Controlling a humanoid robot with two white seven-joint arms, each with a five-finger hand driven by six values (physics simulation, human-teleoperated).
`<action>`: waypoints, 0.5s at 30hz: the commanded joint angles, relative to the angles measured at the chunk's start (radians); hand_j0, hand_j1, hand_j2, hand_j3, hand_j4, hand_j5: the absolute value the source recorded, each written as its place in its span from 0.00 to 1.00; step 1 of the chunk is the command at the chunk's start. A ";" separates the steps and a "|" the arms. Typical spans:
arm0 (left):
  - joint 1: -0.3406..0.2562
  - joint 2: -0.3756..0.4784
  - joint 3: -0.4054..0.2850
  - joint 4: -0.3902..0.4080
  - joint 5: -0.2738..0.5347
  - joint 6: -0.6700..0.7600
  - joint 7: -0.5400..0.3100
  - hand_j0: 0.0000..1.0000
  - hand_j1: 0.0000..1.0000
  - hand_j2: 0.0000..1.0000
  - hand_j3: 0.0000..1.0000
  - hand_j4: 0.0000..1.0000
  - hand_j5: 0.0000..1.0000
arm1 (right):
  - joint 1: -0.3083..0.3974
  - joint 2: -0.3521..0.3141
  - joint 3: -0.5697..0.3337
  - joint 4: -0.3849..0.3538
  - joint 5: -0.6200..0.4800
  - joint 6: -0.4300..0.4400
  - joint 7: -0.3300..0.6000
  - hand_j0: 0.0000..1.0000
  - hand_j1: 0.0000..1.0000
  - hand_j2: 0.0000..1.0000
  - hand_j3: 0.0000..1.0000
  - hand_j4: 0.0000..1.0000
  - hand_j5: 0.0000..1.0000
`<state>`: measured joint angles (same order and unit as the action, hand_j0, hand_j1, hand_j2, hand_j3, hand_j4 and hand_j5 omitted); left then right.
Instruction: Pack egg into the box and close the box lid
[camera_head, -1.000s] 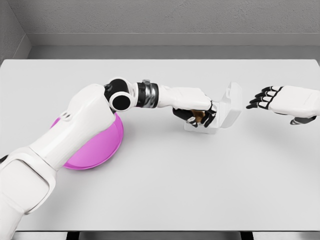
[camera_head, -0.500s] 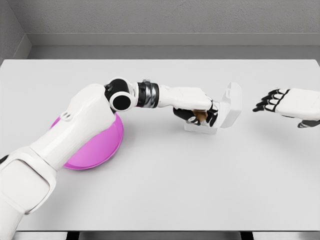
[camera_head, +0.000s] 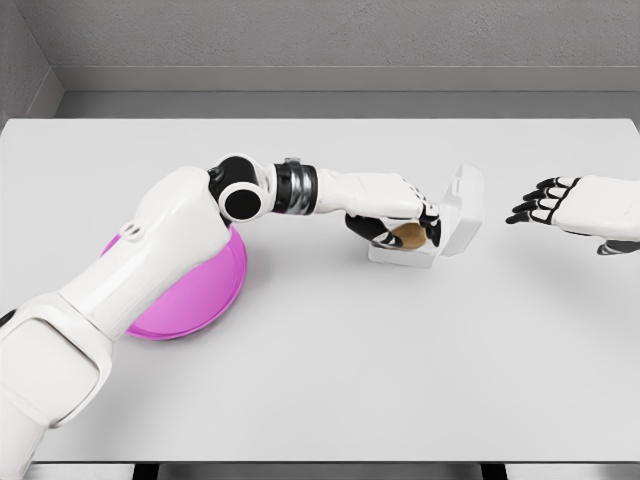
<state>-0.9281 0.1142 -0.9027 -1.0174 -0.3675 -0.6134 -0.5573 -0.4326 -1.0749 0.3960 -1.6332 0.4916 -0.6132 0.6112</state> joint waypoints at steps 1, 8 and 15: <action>0.000 0.001 0.007 0.000 0.007 0.003 0.000 0.66 0.66 0.66 0.66 0.66 0.66 | 0.000 -0.003 -0.002 -0.001 -0.004 0.002 0.000 1.00 1.00 1.00 1.00 1.00 1.00; -0.005 0.016 0.044 0.008 0.016 0.003 0.002 0.71 0.71 0.71 0.71 0.71 0.71 | 0.000 -0.017 0.000 -0.001 -0.004 0.002 0.000 1.00 1.00 1.00 1.00 1.00 1.00; -0.037 0.281 0.156 -0.010 0.263 0.003 0.010 1.00 1.00 1.00 1.00 1.00 1.00 | 0.000 -0.017 0.004 -0.002 -0.004 0.002 0.000 1.00 1.00 1.00 1.00 1.00 1.00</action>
<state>-0.9664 0.3074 -0.7890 -1.0232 -0.1838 -0.6135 -0.5500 -0.4326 -1.0906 0.3983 -1.6351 0.4912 -0.6132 0.6112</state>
